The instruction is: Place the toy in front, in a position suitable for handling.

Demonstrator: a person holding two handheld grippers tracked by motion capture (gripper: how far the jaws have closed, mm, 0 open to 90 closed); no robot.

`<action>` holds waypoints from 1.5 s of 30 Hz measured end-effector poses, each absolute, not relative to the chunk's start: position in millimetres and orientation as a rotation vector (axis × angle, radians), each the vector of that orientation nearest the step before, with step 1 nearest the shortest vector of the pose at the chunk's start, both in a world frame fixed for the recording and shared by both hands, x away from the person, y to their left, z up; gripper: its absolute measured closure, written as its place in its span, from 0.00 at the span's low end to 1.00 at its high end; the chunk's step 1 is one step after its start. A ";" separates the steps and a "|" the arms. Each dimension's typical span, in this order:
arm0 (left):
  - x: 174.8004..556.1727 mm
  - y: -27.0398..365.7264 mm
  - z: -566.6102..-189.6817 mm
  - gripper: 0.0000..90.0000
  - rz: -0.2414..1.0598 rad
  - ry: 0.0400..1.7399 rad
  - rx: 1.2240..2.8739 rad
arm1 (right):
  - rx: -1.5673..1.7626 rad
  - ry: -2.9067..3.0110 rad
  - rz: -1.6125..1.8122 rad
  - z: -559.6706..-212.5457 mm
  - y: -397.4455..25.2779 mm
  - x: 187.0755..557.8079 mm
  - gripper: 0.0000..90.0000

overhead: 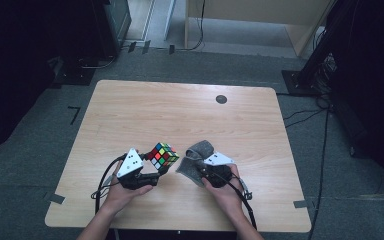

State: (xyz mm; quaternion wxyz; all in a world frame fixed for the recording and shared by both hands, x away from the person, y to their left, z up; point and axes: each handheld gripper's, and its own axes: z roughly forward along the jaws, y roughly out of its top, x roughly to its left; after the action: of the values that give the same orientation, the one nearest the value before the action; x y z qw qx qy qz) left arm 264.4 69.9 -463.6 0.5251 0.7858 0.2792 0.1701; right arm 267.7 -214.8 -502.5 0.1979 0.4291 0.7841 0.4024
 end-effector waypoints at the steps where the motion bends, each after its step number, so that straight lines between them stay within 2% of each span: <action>1: 264.2 69.4 -463.8 0.38 0.413 0.665 1.889 | 1.197 2.157 1.167 -496.2 -217.6 265.4 0.81; 6: 262.8 59.0 -466.7 0.38 0.480 0.658 1.998 | 1.036 2.000 1.357 -455.9 -221.1 243.2 0.81; 10: 257.2 44.2 -466.9 0.38 0.533 0.643 2.079 | 0.878 1.998 1.412 -434.4 -205.9 223.7 0.80; 19: 238.5 20.0 -466.1 0.38 0.641 0.484 2.191 | 0.599 2.125 1.262 -436.8 -157.3 198.4 0.78; 26: 241.0 25.3 -465.5 0.38 0.608 0.489 2.162 | 0.870 2.016 1.304 -432.0 -191.8 217.5 0.78; 33: 237.1 24.3 -465.0 0.38 0.629 0.455 2.145 | 0.704 2.100 1.356 -430.5 -173.0 205.2 0.77; 36: 236.8 26.8 -463.8 0.38 0.625 0.449 2.125 | 0.790 2.057 1.383 -428.4 -184.3 212.1 0.77; 40: 236.3 35.1 -459.0 0.38 0.556 0.426 2.018 | 0.976 1.979 1.480 -428.6 -212.7 223.0 0.78; 43: 233.9 42.9 -453.9 0.38 0.539 0.386 1.942 | 0.949 2.025 1.662 -433.2 -217.3 227.3 0.78; 45: 231.4 48.3 -451.9 0.38 0.534 0.355 1.904 | 0.960 2.031 1.648 -436.2 -215.4 229.3 0.78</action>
State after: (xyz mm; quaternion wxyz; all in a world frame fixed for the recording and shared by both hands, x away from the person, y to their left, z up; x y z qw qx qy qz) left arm 231.4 48.3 -451.9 0.5364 0.7999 0.1490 0.2243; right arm 229.3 -215.4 -436.2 0.1769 0.3391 0.7176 0.5821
